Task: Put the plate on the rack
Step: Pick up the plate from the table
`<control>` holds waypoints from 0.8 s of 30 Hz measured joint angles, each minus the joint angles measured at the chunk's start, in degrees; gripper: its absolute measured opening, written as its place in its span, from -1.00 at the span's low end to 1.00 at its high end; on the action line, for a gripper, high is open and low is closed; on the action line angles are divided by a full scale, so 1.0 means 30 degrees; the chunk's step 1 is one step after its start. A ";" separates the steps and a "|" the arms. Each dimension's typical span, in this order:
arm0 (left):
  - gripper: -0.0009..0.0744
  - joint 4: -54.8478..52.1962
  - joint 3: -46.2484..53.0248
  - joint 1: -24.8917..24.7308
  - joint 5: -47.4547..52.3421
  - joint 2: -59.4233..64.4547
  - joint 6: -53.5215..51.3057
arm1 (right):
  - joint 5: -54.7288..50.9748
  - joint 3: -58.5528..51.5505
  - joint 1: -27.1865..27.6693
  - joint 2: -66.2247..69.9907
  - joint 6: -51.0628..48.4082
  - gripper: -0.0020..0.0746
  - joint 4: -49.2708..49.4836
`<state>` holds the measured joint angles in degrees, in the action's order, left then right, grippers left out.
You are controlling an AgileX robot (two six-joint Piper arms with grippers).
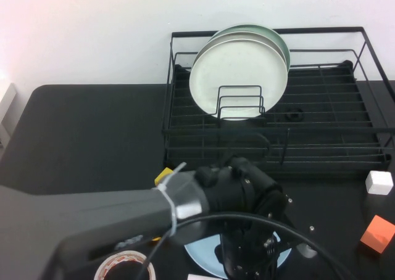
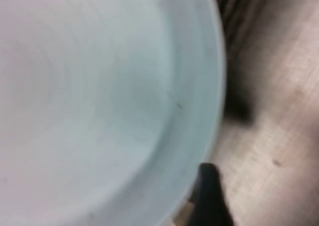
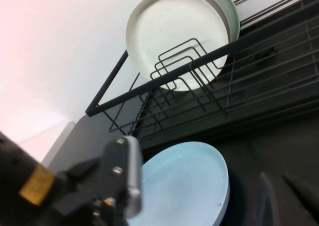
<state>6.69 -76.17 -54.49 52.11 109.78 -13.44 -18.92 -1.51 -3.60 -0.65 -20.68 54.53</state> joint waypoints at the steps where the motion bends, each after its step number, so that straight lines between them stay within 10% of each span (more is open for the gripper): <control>1: 0.25 -0.0229 0.0000 0.0000 -0.0283 0.0262 -0.0047 | -0.0026 0.0000 0.0000 0.0000 0.0000 -0.92 0.0000; 17: 0.04 -0.3538 -0.0354 0.0000 -0.2025 0.2185 0.0495 | -0.0294 0.0000 0.0000 0.0000 0.0000 -0.92 0.0044; 24: -0.77 -0.3768 -0.0462 0.0000 -0.2420 0.2331 0.0749 | -0.0338 0.0000 0.0000 0.0000 -0.0134 -0.92 0.0044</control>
<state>-4.62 -77.55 -54.49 44.85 116.78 -11.19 -19.93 -1.51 -3.60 -0.65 -21.08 54.66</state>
